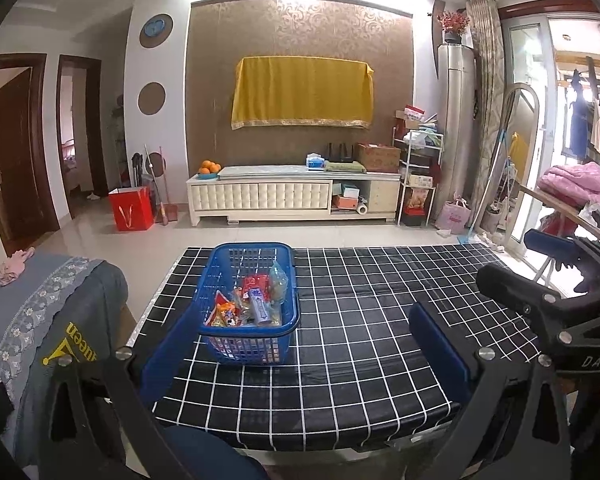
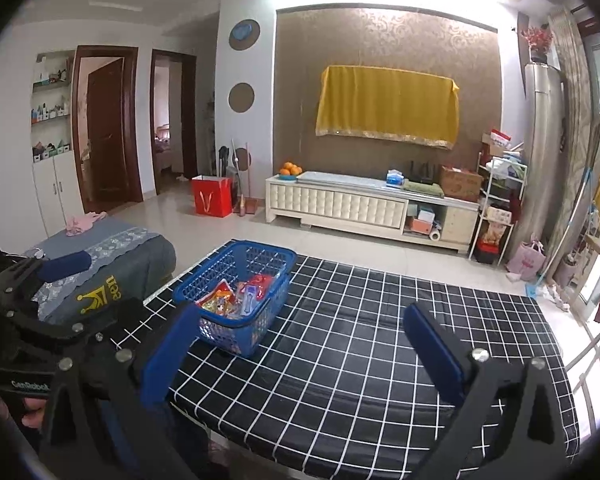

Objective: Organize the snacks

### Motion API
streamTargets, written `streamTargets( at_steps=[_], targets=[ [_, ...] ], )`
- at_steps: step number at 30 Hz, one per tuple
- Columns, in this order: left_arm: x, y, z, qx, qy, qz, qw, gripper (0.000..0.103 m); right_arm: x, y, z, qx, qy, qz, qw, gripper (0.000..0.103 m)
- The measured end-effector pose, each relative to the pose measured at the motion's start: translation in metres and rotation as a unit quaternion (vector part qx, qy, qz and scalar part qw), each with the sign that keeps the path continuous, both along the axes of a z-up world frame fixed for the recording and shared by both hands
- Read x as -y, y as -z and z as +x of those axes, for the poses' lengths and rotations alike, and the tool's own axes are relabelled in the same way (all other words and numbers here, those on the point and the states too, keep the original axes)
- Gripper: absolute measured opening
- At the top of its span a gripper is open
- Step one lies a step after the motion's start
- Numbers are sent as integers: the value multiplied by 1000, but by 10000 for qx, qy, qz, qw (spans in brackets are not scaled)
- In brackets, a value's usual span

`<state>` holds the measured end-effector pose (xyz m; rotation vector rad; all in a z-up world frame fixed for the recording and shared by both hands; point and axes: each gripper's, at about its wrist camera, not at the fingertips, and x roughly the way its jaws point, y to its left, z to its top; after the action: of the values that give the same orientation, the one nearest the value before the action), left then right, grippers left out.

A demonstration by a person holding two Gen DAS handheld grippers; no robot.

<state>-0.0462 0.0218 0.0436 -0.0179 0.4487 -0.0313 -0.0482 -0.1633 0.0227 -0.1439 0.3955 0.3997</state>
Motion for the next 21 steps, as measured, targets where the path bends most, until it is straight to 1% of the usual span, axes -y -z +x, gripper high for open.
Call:
streamTargets(
  at_steps=[21],
  targets=[
    [2, -3, -5, -10, 44, 0, 10000, 103, 2, -4, -2, 21, 63, -12, 10000, 103]
  ],
)
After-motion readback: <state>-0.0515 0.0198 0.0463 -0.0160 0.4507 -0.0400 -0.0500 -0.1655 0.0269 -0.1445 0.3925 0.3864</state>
